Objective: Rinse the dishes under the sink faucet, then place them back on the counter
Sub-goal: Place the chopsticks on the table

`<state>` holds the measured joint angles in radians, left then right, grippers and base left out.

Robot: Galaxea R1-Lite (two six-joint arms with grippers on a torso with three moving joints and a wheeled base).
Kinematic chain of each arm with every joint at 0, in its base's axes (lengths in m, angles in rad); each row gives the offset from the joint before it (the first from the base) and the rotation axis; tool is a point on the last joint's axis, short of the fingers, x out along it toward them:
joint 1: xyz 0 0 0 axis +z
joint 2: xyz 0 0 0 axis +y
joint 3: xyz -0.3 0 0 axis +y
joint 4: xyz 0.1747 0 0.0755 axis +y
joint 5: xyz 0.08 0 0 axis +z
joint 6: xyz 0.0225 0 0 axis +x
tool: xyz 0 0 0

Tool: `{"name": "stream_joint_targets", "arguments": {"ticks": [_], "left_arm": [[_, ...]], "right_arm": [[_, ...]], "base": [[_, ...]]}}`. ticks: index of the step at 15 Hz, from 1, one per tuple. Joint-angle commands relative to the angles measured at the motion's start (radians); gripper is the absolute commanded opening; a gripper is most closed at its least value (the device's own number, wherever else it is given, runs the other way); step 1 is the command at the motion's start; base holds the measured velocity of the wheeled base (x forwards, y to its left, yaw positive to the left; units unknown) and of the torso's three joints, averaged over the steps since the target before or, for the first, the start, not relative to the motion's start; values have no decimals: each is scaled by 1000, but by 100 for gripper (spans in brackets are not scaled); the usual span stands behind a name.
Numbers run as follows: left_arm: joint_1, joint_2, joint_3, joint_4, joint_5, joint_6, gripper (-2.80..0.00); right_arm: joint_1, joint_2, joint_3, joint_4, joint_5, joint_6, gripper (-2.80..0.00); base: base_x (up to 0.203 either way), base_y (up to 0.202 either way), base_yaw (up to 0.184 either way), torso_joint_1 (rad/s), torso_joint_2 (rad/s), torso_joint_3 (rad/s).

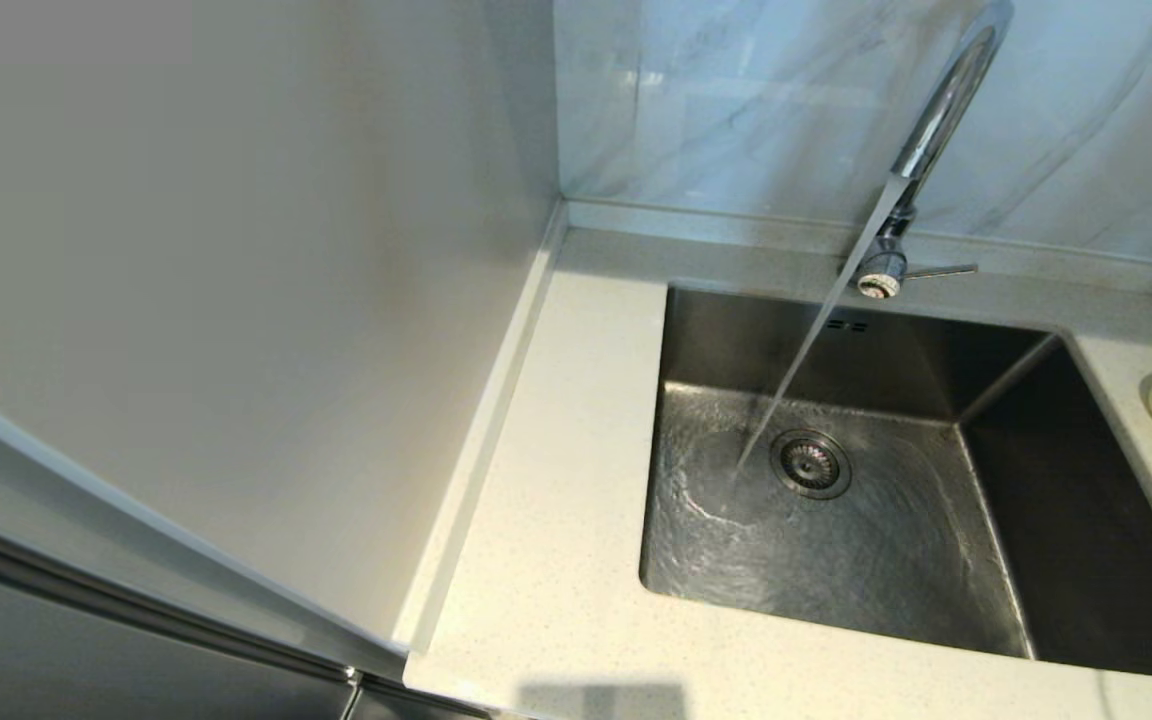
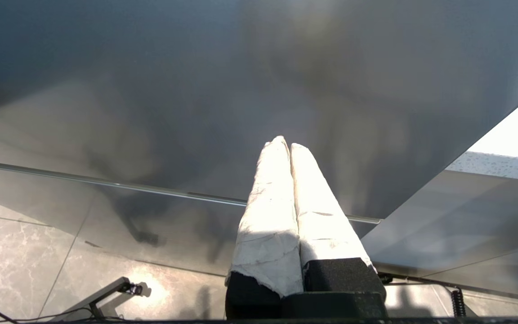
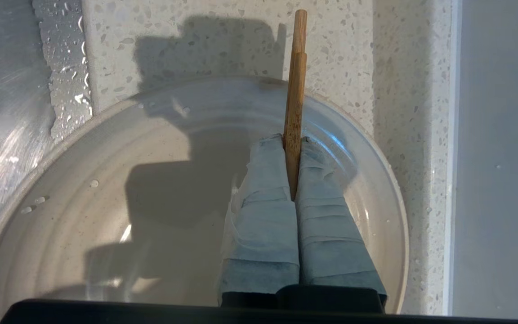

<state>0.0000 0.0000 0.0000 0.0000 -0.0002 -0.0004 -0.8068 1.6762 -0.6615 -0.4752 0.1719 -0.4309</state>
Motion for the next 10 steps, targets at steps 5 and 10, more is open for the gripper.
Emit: {"name": "stream_joint_targets", "arguments": {"ticks": [5, 10], "left_arm": [[0, 0, 0, 0, 0, -1, -280], [0, 0, 0, 0, 0, 0, -280]], "right_arm": [[0, 13, 10, -3, 1, -3, -280], [1, 11, 20, -2, 1, -6, -280]], "base": [[0, 0, 0, 0, 0, 0], [0, 0, 0, 0, 0, 0]]}}
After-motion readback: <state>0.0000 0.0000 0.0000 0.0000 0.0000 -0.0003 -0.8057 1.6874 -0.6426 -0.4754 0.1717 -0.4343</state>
